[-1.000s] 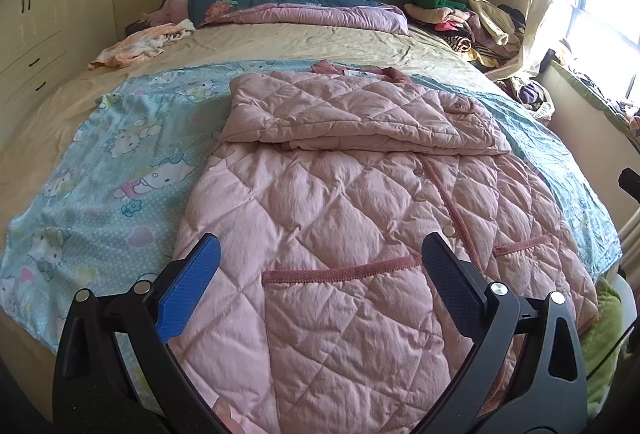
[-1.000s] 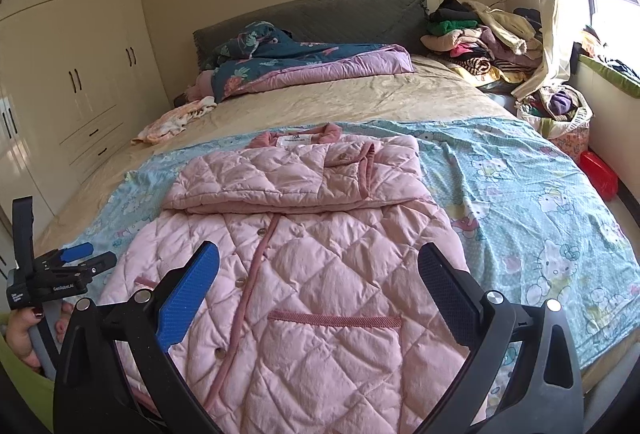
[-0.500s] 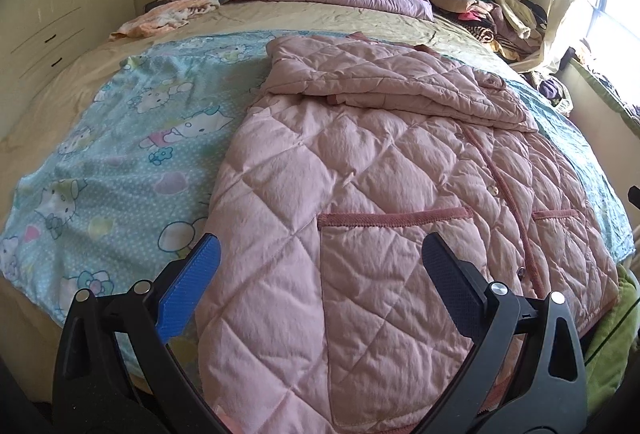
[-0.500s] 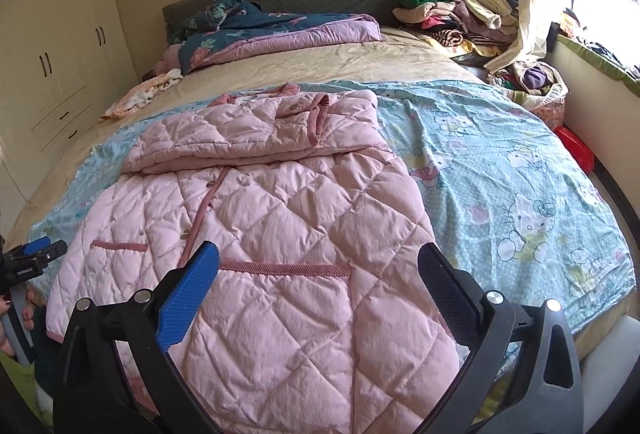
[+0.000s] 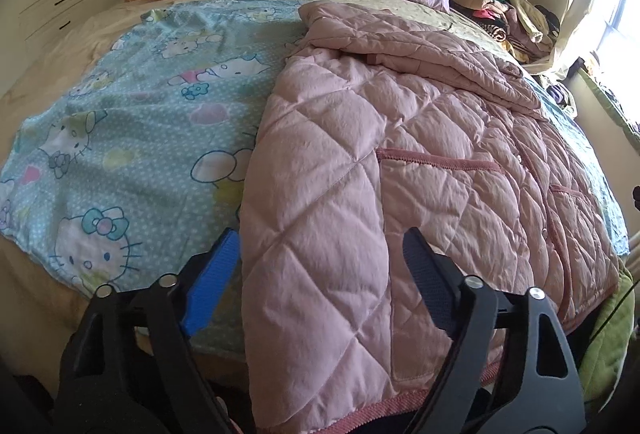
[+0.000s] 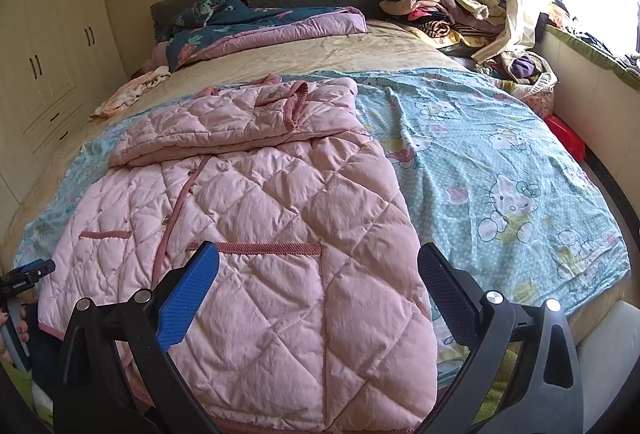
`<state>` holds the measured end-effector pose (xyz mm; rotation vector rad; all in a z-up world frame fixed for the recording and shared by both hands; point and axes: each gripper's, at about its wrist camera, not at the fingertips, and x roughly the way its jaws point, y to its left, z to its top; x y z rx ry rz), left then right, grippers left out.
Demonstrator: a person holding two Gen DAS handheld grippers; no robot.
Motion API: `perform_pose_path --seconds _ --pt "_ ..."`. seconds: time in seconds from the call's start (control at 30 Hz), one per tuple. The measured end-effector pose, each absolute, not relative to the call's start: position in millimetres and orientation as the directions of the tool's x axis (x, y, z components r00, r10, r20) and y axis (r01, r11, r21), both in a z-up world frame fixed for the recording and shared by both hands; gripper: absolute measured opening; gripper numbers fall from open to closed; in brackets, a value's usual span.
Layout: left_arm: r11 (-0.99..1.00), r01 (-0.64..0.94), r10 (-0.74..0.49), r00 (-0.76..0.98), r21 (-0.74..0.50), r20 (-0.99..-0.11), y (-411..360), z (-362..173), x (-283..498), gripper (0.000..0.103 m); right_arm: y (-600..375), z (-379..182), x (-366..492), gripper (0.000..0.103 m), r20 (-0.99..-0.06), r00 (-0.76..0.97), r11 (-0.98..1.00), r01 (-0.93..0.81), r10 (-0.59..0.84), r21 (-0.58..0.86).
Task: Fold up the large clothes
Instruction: 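Grasp the ribbed hem with both grippers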
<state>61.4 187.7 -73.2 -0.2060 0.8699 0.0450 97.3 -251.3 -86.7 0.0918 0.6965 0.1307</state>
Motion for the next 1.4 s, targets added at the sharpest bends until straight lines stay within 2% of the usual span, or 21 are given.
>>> perform_pose_path --seconds 0.5,0.67,0.9,1.07,1.23,1.33,1.4 --pt "0.968 -0.103 -0.133 0.57 -0.231 -0.811 191 -105 39 0.069 -279 -122 80 0.099 -0.716 0.681 0.987 -0.067 0.154 0.148" --pt "0.973 -0.08 -0.14 0.542 -0.217 -0.829 179 -113 40 0.069 -291 -133 69 0.099 -0.743 0.651 0.987 -0.055 0.152 0.153" --pt "0.975 -0.076 -0.136 0.539 -0.208 -0.831 174 -116 39 0.072 -302 -164 66 0.099 -0.825 0.528 0.978 -0.058 0.2 0.2" --pt "0.974 -0.078 -0.139 0.533 -0.212 -0.835 172 -117 36 0.072 -289 -184 64 0.099 -0.866 0.447 0.974 -0.121 0.225 0.191" --pt "0.972 -0.075 -0.151 0.526 -0.223 -0.837 170 -117 30 0.072 -282 -188 61 0.098 -0.863 0.44 0.967 -0.163 0.249 0.196" --pt "0.968 -0.073 -0.166 0.53 -0.239 -0.832 171 -116 26 0.066 -278 -184 57 0.082 -0.845 0.46 0.959 -0.203 0.271 0.198" --pt "0.967 -0.075 -0.165 0.547 -0.245 -0.821 170 -111 22 0.044 -278 -178 54 0.063 -0.833 0.479 0.956 -0.225 0.278 0.19"
